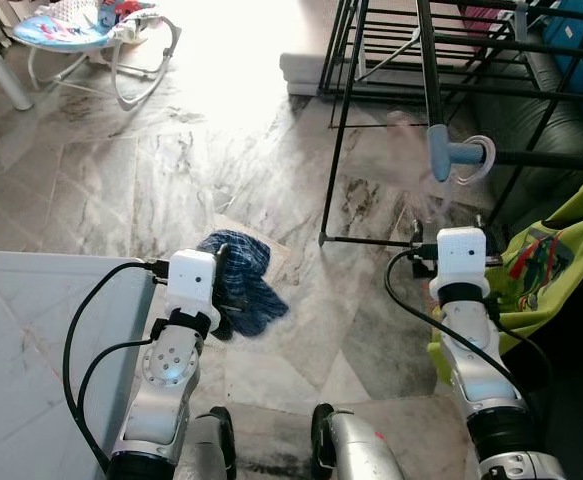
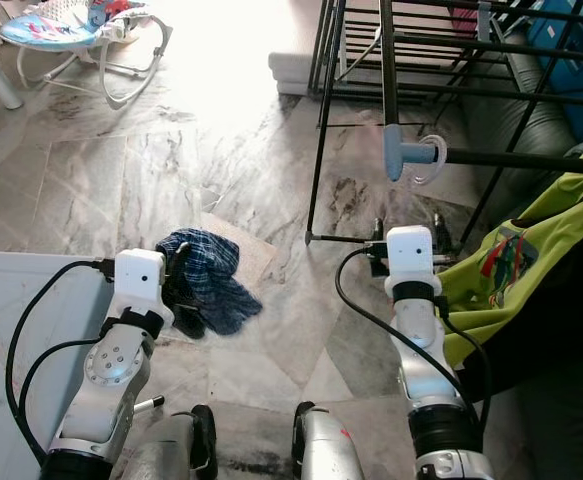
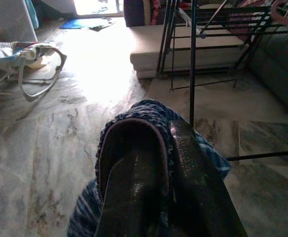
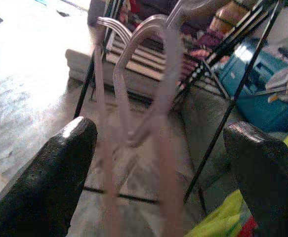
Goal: Hang hanger
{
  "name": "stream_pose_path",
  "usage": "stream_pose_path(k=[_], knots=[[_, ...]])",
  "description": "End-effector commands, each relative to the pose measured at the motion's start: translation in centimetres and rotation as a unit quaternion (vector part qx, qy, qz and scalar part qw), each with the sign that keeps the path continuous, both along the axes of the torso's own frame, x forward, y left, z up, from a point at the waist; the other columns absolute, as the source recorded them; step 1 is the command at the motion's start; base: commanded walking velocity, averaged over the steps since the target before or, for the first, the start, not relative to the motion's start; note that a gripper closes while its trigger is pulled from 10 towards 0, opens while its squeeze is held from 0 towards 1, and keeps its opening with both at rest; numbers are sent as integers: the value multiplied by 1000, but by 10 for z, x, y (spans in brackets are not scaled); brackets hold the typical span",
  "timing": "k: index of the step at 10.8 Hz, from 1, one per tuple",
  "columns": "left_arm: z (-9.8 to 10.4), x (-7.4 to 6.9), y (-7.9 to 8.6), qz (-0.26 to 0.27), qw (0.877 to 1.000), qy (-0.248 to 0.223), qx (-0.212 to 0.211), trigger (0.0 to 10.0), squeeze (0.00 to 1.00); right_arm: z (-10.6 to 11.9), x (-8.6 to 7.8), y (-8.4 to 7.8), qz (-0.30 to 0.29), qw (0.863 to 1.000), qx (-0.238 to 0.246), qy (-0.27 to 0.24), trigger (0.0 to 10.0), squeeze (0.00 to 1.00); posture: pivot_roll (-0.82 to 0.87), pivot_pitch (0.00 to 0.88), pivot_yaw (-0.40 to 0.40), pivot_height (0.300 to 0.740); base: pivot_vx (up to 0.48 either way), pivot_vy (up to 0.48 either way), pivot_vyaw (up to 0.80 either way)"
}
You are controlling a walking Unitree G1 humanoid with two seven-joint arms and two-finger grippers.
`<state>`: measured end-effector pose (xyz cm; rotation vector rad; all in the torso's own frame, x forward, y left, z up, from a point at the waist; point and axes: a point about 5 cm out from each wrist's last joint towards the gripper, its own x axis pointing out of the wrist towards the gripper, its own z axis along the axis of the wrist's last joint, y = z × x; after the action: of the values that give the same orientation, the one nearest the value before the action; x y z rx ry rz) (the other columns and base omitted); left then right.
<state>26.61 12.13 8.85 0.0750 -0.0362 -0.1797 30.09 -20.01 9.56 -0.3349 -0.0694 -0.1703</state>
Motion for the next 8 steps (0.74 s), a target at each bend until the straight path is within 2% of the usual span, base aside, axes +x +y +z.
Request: stream_pose_path(k=[1,3,4,5,8], knots=[[-2,-1,-1,-5,1000,6,6,10000,0,-11,-5,-8,-18,999,11,26,10000,0,12,203,-31,740,0,0,0],[-3,0,-2,-9,1000,9,9,10000,0,-14,-5,-9,-14,998,38,38,10000,0,9,202,-26,740,0,0,0],[-3,0,-2,-10,1000,9,10,10000,0,-16,-4,-8,-8,998,44,44,4353,0,10,202,-27,740,0,0,0],[-3,0,-2,-10,1000,11,11,10000,0,-15,-3,-9,-6,998,50,47,0,0,12,203,-27,740,0,0,0],[-6,-2,-2,-12,1000,18,18,10000,0,-17,0,-18,-22,994,85,65,0,0,15,205,-28,740,0,0,0]])
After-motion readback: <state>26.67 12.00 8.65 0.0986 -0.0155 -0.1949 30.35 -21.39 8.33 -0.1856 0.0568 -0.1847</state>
